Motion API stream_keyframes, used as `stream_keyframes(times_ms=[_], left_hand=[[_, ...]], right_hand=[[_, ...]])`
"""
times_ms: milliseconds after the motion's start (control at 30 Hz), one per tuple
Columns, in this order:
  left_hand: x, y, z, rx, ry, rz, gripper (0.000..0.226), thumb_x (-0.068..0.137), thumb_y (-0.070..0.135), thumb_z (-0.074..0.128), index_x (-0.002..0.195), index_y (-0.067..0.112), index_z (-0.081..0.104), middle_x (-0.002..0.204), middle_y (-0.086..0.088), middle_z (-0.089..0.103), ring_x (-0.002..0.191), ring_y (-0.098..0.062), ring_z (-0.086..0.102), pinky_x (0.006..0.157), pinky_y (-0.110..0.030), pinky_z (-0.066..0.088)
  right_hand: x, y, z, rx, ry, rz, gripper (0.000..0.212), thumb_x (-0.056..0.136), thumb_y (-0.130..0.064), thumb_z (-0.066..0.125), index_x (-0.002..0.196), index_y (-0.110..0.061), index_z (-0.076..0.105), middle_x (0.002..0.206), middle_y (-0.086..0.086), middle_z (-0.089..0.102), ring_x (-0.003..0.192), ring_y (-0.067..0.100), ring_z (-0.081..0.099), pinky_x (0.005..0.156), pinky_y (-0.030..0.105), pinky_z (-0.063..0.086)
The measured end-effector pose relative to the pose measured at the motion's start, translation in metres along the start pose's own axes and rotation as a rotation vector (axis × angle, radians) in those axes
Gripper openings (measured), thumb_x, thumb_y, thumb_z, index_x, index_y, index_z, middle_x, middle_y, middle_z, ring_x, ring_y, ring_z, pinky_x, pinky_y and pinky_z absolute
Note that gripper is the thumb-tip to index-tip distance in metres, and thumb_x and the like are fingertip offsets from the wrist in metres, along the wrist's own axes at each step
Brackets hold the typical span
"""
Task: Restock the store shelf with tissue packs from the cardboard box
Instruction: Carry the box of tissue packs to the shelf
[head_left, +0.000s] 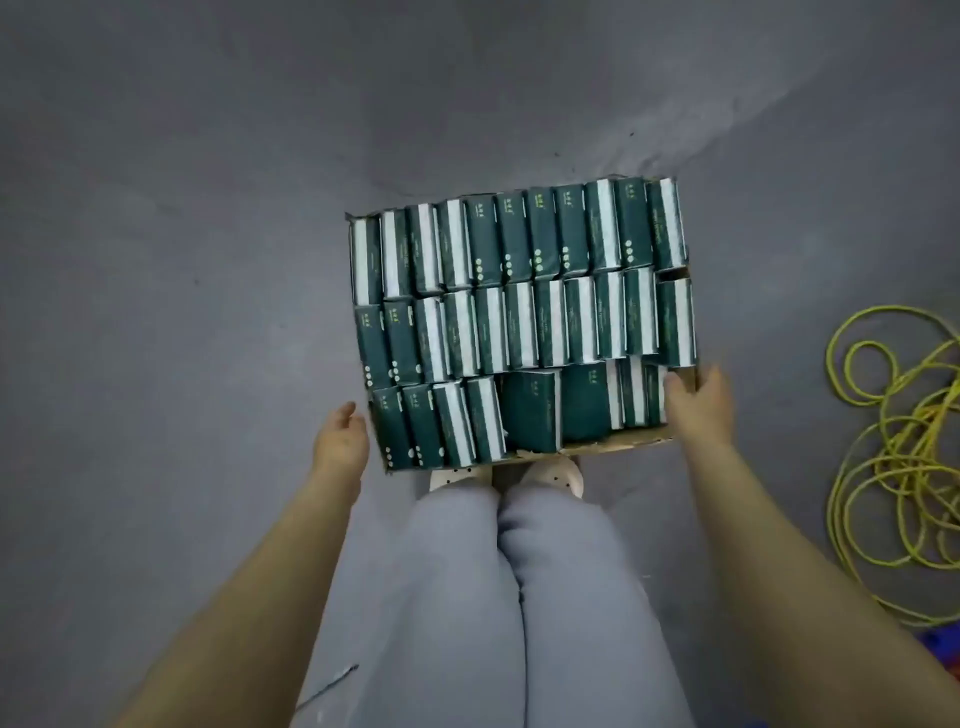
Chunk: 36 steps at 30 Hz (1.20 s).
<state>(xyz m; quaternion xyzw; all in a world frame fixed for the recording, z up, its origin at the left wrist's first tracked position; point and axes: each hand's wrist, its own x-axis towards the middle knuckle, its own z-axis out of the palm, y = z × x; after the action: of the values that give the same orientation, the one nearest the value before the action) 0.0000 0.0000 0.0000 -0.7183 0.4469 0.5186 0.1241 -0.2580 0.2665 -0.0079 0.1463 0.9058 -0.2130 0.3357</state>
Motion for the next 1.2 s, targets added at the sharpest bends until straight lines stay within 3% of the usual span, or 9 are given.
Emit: stream_keyframes(times_ms=[167,233,333,467,567,767,933,1100,1200], left_hand=[[0.025,-0.005,0.018,-0.032,-0.062,0.002,0.040,0.104,0.016,0.039,0.144,0.020,0.043,0.138,-0.009,0.053,0.127,-0.028,0.049,0.109,-0.043,0.037],[0.029,-0.003,0.020,-0.063,-0.060,-0.012,0.038,0.105,0.015,0.038,0.141,0.020,0.046,0.135,-0.009,0.055,0.121,-0.027,0.052,0.107,-0.043,0.040],[0.038,-0.005,0.019,-0.129,-0.066,-0.045,0.037,0.106,0.019,0.037,0.141,0.020,0.047,0.134,-0.007,0.055,0.117,-0.028,0.054,0.102,-0.042,0.045],[0.044,-0.009,0.022,0.030,-0.168,0.020,0.034,0.103,0.013,0.043,0.133,0.025,0.050,0.122,-0.006,0.061,0.109,-0.027,0.059,0.085,-0.038,0.049],[0.052,-0.007,0.031,0.025,-0.173,-0.006,0.024,0.102,0.010,0.043,0.119,0.023,0.054,0.105,-0.005,0.065,0.088,-0.019,0.062,0.066,-0.033,0.049],[0.054,-0.007,0.038,-0.199,-0.096,-0.104,0.023,0.103,0.012,0.043,0.102,0.019,0.065,0.095,-0.005,0.070,0.081,-0.020,0.067,0.060,-0.034,0.054],[0.026,0.010,0.025,-0.317,-0.037,-0.106,0.019,0.101,0.019,0.050,0.091,0.017,0.066,0.087,-0.003,0.069,0.075,-0.020,0.065,0.062,-0.035,0.053],[-0.039,0.044,-0.009,-0.355,-0.034,-0.085,0.016,0.099,0.023,0.054,0.097,0.014,0.067,0.087,-0.003,0.069,0.073,-0.018,0.066,0.064,-0.036,0.056],[-0.098,0.079,-0.045,-0.356,-0.055,-0.047,0.022,0.099,0.023,0.054,0.112,0.010,0.066,0.103,-0.010,0.071,0.080,-0.022,0.068,0.063,-0.036,0.057]], right_hand=[[0.025,0.000,0.013,0.012,0.016,-0.021,0.049,0.103,-0.023,0.041,0.150,-0.009,0.030,0.154,0.011,0.034,0.139,0.033,0.035,0.113,0.043,0.028],[0.029,0.001,0.015,0.030,0.058,-0.023,0.042,0.103,-0.013,0.038,0.144,-0.006,0.038,0.145,0.013,0.043,0.130,0.034,0.044,0.102,0.038,0.037],[0.038,0.007,0.014,0.097,0.086,0.062,0.052,0.097,0.003,0.037,0.147,-0.013,0.035,0.142,0.009,0.049,0.121,0.030,0.052,0.087,0.032,0.038],[0.052,0.019,0.011,0.045,-0.055,0.037,0.051,0.099,-0.003,0.043,0.147,-0.020,0.040,0.136,0.010,0.054,0.116,0.030,0.052,0.085,0.031,0.038],[0.067,0.022,0.010,0.023,-0.089,0.041,0.043,0.100,-0.011,0.045,0.143,-0.016,0.045,0.136,0.012,0.055,0.120,0.033,0.052,0.088,0.034,0.038],[0.070,0.019,0.017,0.086,0.035,0.029,0.031,0.099,-0.015,0.046,0.125,-0.013,0.062,0.115,0.012,0.065,0.092,0.026,0.052,0.080,0.034,0.043],[0.044,-0.004,0.002,0.117,0.184,0.006,0.031,0.098,-0.011,0.043,0.118,-0.011,0.068,0.087,0.007,0.058,0.079,0.026,0.050,0.069,0.030,0.037],[-0.013,-0.048,-0.061,0.105,0.218,-0.033,0.031,0.096,-0.008,0.044,0.113,-0.011,0.070,0.084,0.008,0.057,0.076,0.026,0.049,0.067,0.028,0.034],[-0.061,-0.085,-0.118,0.103,0.217,-0.082,0.031,0.096,-0.013,0.046,0.116,-0.013,0.070,0.086,0.009,0.060,0.079,0.027,0.050,0.069,0.029,0.034]])
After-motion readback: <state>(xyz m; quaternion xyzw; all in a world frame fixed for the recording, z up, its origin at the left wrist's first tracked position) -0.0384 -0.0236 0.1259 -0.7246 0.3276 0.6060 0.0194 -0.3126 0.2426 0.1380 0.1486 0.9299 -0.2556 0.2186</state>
